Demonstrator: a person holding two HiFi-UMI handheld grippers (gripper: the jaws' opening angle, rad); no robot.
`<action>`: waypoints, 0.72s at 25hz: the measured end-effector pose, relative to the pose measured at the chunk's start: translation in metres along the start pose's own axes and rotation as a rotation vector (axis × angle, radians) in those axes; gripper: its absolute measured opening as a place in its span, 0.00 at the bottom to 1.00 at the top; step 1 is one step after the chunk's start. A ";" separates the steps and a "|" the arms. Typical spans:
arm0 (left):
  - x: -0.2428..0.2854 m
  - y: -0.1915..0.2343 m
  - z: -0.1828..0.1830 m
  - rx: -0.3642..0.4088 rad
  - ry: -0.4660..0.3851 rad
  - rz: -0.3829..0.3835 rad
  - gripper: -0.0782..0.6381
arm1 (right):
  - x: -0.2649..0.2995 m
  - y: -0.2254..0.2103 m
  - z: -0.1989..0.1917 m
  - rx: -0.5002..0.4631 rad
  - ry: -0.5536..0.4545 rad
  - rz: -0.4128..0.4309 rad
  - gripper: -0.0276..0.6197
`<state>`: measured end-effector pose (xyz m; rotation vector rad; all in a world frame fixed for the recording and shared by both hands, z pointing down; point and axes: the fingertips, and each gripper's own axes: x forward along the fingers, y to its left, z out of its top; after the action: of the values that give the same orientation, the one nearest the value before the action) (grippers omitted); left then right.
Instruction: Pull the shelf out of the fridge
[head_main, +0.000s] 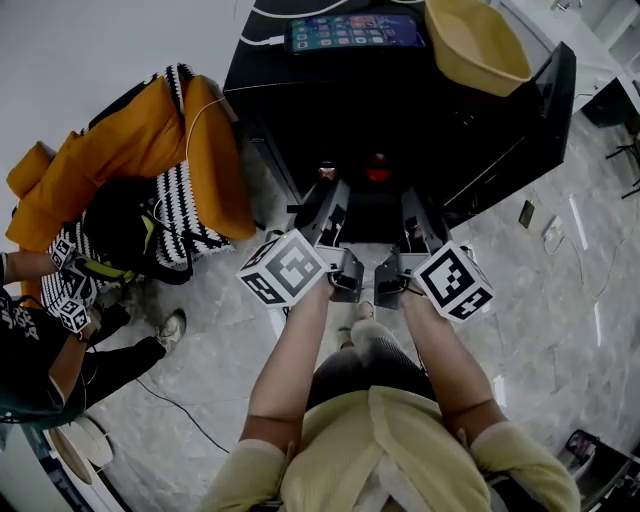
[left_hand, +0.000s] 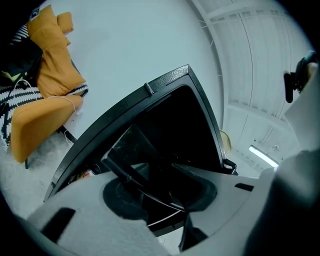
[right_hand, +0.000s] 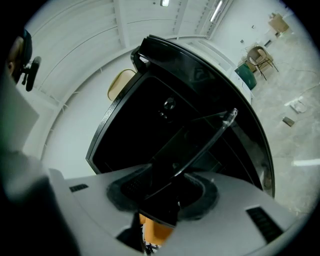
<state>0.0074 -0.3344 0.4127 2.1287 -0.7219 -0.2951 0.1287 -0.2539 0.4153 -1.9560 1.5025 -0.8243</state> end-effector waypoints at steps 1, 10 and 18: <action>-0.001 0.001 0.001 0.002 0.000 0.003 0.29 | -0.002 0.000 -0.001 -0.001 0.001 0.001 0.27; -0.011 0.003 -0.001 0.016 0.025 0.001 0.28 | -0.015 0.004 -0.004 -0.004 0.008 0.016 0.27; -0.040 -0.007 -0.009 -0.020 0.012 -0.037 0.27 | -0.046 0.012 -0.011 -0.007 0.003 0.038 0.27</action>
<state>-0.0182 -0.3015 0.4106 2.1249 -0.6713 -0.3081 0.1038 -0.2130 0.4077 -1.9258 1.5417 -0.8066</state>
